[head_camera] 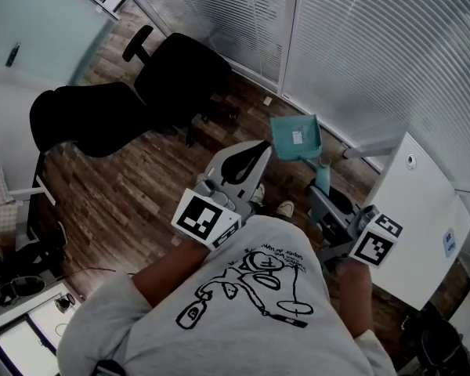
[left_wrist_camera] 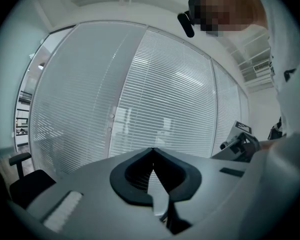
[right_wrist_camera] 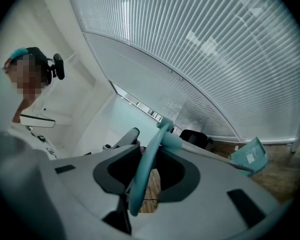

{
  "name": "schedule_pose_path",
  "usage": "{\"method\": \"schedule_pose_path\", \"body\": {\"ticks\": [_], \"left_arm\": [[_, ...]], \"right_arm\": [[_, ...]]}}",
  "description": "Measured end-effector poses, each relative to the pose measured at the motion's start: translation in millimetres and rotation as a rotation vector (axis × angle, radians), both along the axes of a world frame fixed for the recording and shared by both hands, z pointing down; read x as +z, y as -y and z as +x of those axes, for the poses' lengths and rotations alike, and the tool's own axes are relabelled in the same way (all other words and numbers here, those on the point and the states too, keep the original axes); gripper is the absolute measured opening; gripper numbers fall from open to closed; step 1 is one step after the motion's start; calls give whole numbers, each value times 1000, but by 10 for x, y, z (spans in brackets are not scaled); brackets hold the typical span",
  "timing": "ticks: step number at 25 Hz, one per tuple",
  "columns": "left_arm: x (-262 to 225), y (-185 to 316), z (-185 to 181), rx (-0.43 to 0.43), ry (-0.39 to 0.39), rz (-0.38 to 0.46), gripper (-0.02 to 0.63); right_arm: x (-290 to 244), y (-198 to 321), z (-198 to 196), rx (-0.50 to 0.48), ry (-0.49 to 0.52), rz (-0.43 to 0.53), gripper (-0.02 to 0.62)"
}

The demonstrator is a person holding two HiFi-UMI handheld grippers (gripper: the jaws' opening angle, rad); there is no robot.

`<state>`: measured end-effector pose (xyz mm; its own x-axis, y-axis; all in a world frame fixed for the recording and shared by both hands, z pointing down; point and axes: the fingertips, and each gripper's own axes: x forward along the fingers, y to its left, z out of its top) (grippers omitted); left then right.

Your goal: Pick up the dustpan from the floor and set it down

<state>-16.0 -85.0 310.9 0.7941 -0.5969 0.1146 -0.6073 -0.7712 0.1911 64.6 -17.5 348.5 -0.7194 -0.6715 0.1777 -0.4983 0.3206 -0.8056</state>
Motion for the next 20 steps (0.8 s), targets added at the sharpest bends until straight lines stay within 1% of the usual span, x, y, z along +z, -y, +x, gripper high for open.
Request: {"method": "schedule_pose_path", "body": {"ticks": [12, 20], "left_arm": [[39, -45, -23, -10, 4, -7, 2], [58, -70, -20, -13, 4, -11, 2]], "right_arm": [[349, -7, -25, -16, 1, -33, 94], [681, 15, -15, -24, 10, -55, 94]]}}
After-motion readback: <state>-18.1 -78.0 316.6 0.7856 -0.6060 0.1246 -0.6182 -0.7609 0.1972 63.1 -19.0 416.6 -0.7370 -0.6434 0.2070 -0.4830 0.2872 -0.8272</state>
